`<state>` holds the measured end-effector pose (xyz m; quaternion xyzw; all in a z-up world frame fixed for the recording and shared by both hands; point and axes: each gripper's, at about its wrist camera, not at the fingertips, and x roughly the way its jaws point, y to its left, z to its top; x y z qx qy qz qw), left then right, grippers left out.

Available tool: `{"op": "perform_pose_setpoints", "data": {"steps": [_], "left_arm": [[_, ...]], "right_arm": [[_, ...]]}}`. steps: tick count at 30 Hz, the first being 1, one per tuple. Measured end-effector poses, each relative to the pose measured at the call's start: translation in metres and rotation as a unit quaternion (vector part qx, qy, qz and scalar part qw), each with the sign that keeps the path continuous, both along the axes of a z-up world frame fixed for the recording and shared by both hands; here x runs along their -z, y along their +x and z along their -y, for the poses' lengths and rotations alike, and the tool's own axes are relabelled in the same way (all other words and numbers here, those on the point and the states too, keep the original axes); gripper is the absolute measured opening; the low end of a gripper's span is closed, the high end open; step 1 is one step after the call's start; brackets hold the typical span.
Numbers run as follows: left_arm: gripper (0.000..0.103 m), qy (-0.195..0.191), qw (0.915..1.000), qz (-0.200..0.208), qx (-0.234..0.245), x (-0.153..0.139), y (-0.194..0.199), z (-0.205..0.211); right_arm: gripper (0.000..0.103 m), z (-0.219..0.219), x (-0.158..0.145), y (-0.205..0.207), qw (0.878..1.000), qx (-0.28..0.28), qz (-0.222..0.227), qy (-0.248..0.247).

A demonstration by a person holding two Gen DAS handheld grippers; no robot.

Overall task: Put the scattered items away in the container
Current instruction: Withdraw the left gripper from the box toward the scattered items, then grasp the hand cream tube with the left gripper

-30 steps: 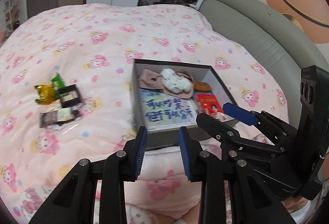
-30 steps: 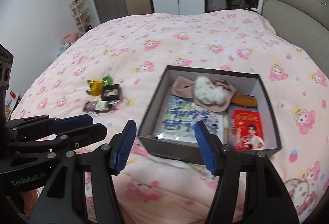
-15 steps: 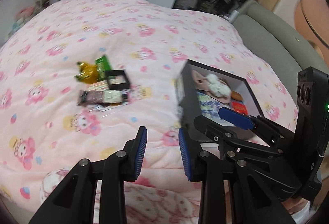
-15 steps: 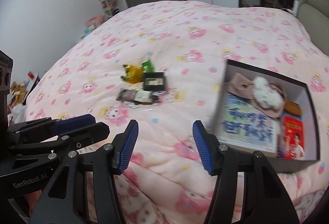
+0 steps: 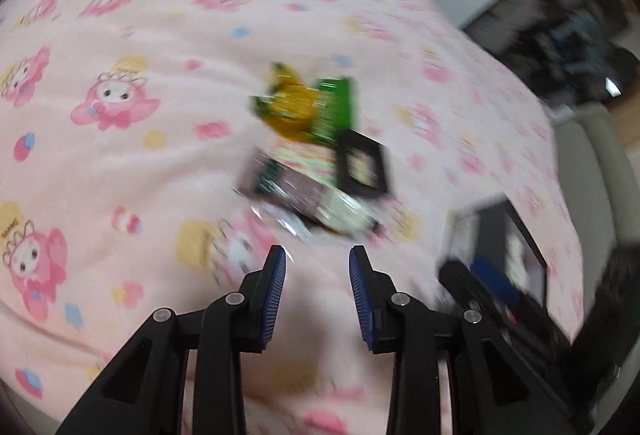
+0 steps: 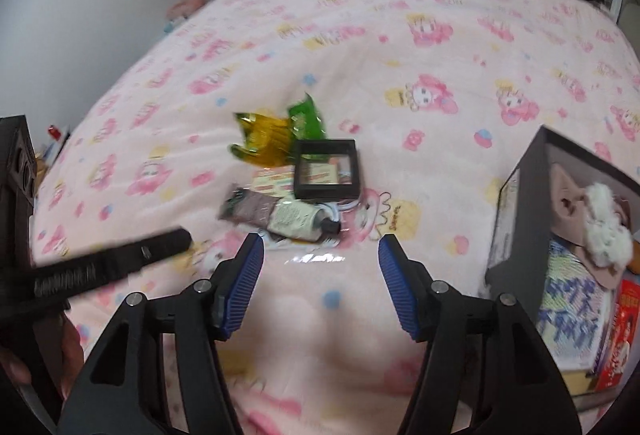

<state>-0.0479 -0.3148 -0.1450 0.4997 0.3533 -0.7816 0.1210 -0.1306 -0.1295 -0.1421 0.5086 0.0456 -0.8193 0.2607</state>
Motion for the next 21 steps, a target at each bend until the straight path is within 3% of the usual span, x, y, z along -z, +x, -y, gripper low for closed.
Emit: {"op": "perform_pose_setpoints", "data": {"steps": [4, 9, 12, 16, 18, 21], "left_arm": [[0.029, 0.018, 0.9984, 0.046, -0.029, 0.038, -0.029, 0.024], [0.029, 0.044, 0.9955, 0.061, -0.058, 0.063, -0.037, 0.045], [0.029, 0.059, 0.9939, 0.066, -0.066, 0.073, -0.041, 0.055], [0.029, 0.083, 0.9921, 0.071, -0.062, 0.084, -0.044, 0.057], [0.029, 0.079, 0.9930, 0.071, -0.051, 0.084, -0.041, 0.052], [0.029, 0.069, 0.9949, 0.065, -0.037, 0.074, -0.031, 0.043]], "right_arm": [[0.061, 0.009, 0.034, -0.025, 0.999, 0.010, 0.049, 0.001], [0.061, 0.015, 0.064, -0.039, 0.998, 0.014, 0.058, 0.029], [0.062, 0.013, 0.078, -0.049, 0.996, 0.022, 0.086, 0.005], [0.062, 0.019, 0.081, -0.052, 0.997, 0.008, 0.080, -0.021], [0.048, 0.021, 0.080, -0.052, 0.995, -0.005, 0.094, -0.043], [0.043, 0.016, 0.068, -0.047, 0.996, -0.001, 0.075, -0.056]]}}
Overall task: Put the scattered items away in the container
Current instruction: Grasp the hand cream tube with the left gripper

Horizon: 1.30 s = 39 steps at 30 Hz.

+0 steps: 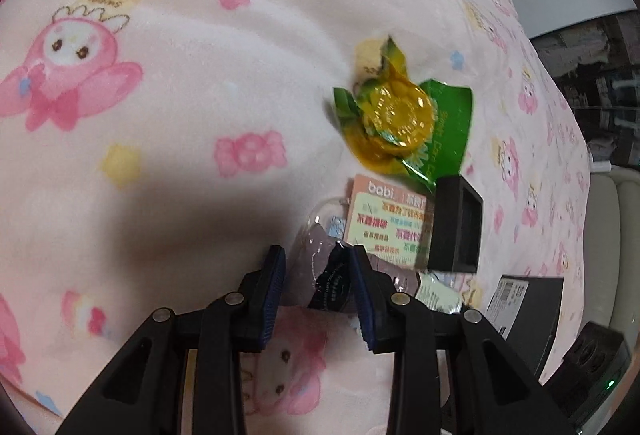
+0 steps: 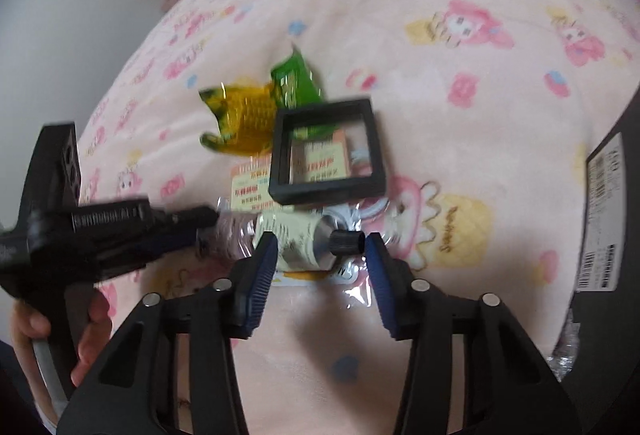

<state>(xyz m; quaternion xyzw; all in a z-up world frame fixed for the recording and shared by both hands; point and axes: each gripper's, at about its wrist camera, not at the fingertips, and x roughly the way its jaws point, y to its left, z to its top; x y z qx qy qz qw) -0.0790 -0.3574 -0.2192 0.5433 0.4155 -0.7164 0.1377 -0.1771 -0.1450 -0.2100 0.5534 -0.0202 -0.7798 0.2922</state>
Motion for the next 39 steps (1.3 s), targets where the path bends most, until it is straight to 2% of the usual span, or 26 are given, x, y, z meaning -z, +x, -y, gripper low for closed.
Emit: {"op": "perform_pose_setpoints", "data": {"steps": [5, 8, 10, 13, 15, 18, 23, 28, 30, 35, 39], "left_arm": [[0.029, 0.017, 0.9997, -0.014, 0.010, -0.012, 0.021, -0.015], [0.029, 0.005, 0.9997, -0.020, 0.011, -0.020, 0.027, -0.021], [0.029, -0.008, 0.9999, -0.010, 0.000, -0.021, 0.027, -0.017], [0.029, 0.022, 0.9997, -0.008, -0.008, -0.014, 0.028, -0.013], [0.029, 0.028, 0.9996, -0.006, -0.002, -0.007, 0.017, -0.015], [0.030, 0.035, 0.9994, -0.004, 0.006, -0.002, 0.011, -0.018], [0.031, 0.042, 0.9991, -0.013, 0.001, 0.001, 0.010, -0.014], [0.033, 0.018, 0.9998, -0.012, 0.002, -0.003, 0.009, -0.013], [0.033, 0.001, 1.0000, -0.007, 0.001, -0.007, 0.010, -0.013], [0.033, -0.003, 0.9994, -0.002, 0.034, -0.010, 0.007, -0.023], [0.033, -0.009, 0.9987, 0.001, 0.051, -0.011, 0.007, -0.030]], "right_arm": [[0.042, -0.003, -0.019, 0.021, 0.999, -0.035, -0.009, -0.008], [0.042, -0.006, -0.024, 0.033, 0.999, -0.038, -0.008, -0.006], [0.043, -0.014, -0.024, 0.026, 1.000, -0.015, -0.017, 0.005], [0.047, -0.024, -0.019, 0.004, 0.999, 0.020, -0.018, 0.023], [0.050, -0.028, -0.016, -0.010, 0.999, 0.031, -0.013, 0.013], [0.051, -0.023, -0.014, -0.020, 1.000, 0.027, -0.012, 0.003], [0.052, -0.002, 0.005, -0.029, 1.000, -0.004, 0.015, -0.010], [0.052, -0.001, -0.001, -0.012, 1.000, -0.024, -0.008, 0.001], [0.053, -0.004, -0.005, 0.001, 0.999, -0.035, -0.006, 0.001], [0.058, -0.017, -0.002, 0.035, 0.998, -0.042, 0.005, 0.038], [0.058, -0.026, 0.012, 0.033, 0.998, -0.027, 0.027, 0.047]]}}
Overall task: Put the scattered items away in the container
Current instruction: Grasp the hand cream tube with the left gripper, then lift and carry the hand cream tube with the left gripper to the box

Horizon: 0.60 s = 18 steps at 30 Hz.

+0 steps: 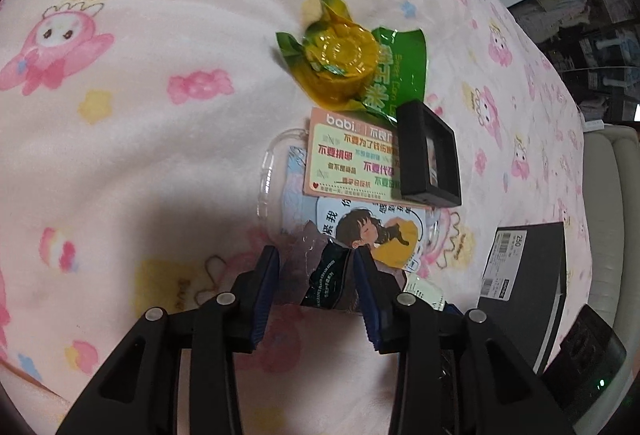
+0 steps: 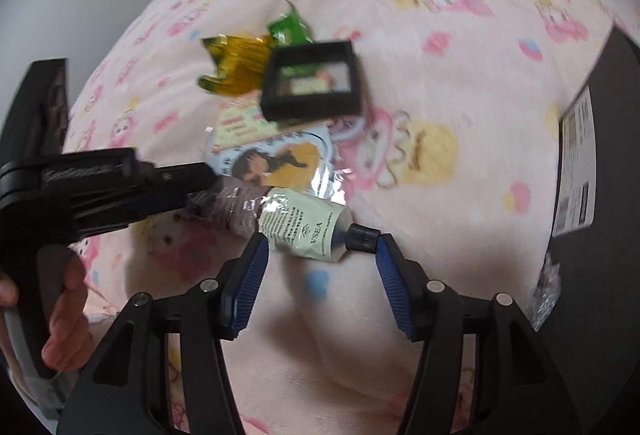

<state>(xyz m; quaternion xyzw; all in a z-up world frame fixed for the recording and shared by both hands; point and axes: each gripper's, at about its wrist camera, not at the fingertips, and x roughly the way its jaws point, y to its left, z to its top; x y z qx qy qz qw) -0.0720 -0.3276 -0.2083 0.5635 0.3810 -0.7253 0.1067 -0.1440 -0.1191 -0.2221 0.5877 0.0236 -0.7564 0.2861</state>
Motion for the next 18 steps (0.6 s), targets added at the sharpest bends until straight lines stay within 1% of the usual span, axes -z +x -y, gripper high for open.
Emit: {"op": "perform_pose_setpoints", "data": {"steps": [2, 4, 7, 13, 18], "left_arm": [[0.033, -0.005, 1.0000, -0.003, 0.005, -0.004, 0.001, -0.003], [0.034, -0.012, 0.9997, -0.018, 0.011, -0.014, 0.003, -0.008], [0.034, -0.014, 0.9986, -0.045, 0.024, -0.029, 0.012, -0.019], [0.034, -0.006, 0.9944, -0.085, 0.061, -0.064, 0.028, -0.061], [0.034, -0.005, 0.9871, -0.130, 0.093, -0.113, 0.029, -0.099]], "right_arm": [[0.058, -0.002, -0.008, 0.003, 1.000, 0.003, -0.013, -0.001], [0.058, -0.003, -0.020, 0.010, 1.000, -0.005, -0.030, 0.004], [0.058, -0.013, -0.039, 0.017, 0.999, -0.007, -0.039, -0.001], [0.058, -0.056, -0.090, 0.032, 0.997, 0.017, -0.073, -0.034], [0.058, -0.104, -0.136, 0.045, 0.990, 0.042, -0.111, -0.073]]}}
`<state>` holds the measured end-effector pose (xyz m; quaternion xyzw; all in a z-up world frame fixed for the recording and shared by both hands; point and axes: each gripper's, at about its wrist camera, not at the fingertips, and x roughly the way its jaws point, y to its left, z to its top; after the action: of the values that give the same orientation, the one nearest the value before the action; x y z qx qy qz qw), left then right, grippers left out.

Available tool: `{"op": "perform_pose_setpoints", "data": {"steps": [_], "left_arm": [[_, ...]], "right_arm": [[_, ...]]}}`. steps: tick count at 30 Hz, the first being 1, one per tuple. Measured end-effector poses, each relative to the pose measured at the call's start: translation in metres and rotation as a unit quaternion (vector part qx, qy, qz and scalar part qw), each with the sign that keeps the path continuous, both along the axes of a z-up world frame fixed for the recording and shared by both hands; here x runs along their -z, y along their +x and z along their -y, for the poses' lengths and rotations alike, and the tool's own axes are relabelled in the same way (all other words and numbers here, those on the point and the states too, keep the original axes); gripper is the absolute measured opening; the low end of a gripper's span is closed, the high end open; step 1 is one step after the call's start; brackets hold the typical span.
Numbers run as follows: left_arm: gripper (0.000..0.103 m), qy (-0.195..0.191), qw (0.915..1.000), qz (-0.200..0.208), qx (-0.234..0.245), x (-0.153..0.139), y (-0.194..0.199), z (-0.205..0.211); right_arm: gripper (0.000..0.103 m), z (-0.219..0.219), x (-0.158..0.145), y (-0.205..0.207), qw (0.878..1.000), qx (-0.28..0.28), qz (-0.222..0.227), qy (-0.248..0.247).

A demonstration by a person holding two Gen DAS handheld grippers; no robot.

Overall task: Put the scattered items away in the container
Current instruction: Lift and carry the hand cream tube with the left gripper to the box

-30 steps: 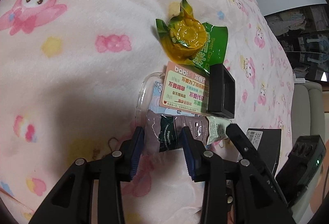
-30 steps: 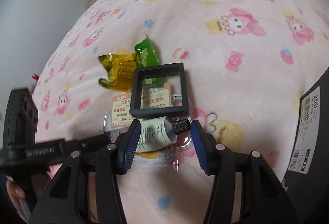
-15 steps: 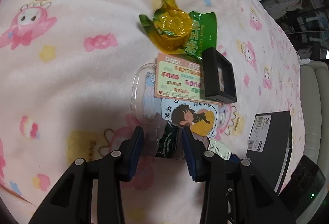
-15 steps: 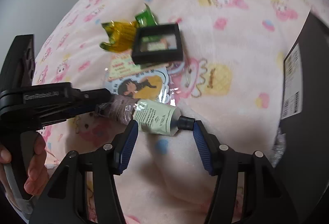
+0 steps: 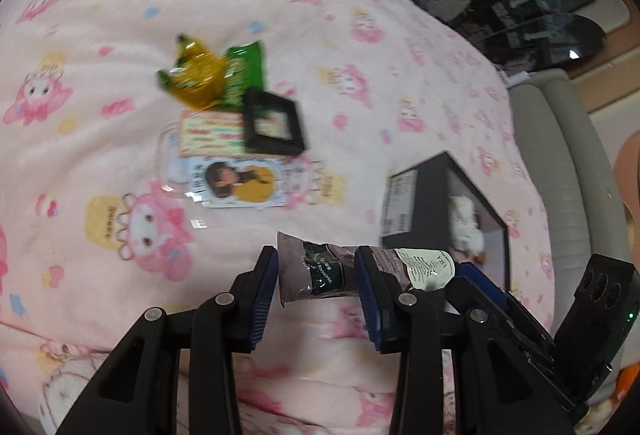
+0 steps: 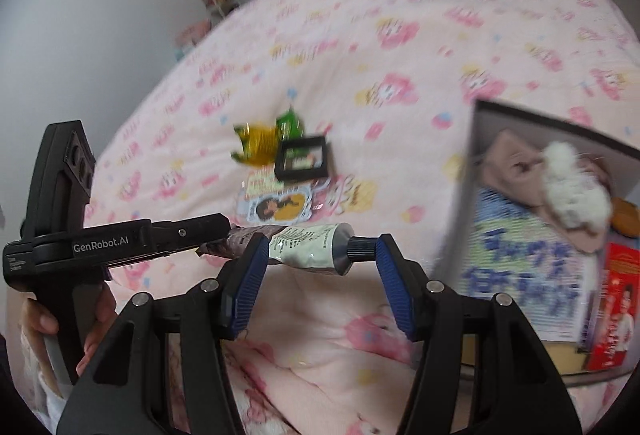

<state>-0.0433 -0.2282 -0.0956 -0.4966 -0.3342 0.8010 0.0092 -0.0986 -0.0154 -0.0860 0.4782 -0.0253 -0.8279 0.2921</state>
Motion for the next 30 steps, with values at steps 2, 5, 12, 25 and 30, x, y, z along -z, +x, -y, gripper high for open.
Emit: {"op": "perform_pose_setpoints", "data": {"steps": [2, 5, 12, 25, 30], "left_arm": [[0.034, 0.002, 0.9997, -0.017, 0.020, -0.021, -0.007, -0.021], [0.034, 0.008, 0.9982, -0.035, 0.048, -0.041, -0.025, -0.055], [0.034, 0.040, 0.9928, -0.030, 0.109, -0.039, -0.086, -0.145], [0.034, -0.036, 0.9846, 0.064, 0.159, 0.037, -0.147, -0.250], [0.037, -0.075, 0.9811, 0.081, 0.159, 0.054, -0.147, -0.256]], "right_arm": [[0.058, -0.025, -0.018, 0.002, 1.000, 0.013, -0.018, -0.010], [0.058, -0.066, -0.038, -0.004, 0.999, 0.032, -0.037, -0.022], [0.058, -0.155, -0.038, -0.032, 0.996, 0.078, -0.043, -0.009], [0.058, -0.241, 0.059, -0.085, 0.989, 0.133, 0.064, 0.012], [0.058, -0.224, 0.083, -0.087, 0.988, 0.114, 0.089, 0.052]]}}
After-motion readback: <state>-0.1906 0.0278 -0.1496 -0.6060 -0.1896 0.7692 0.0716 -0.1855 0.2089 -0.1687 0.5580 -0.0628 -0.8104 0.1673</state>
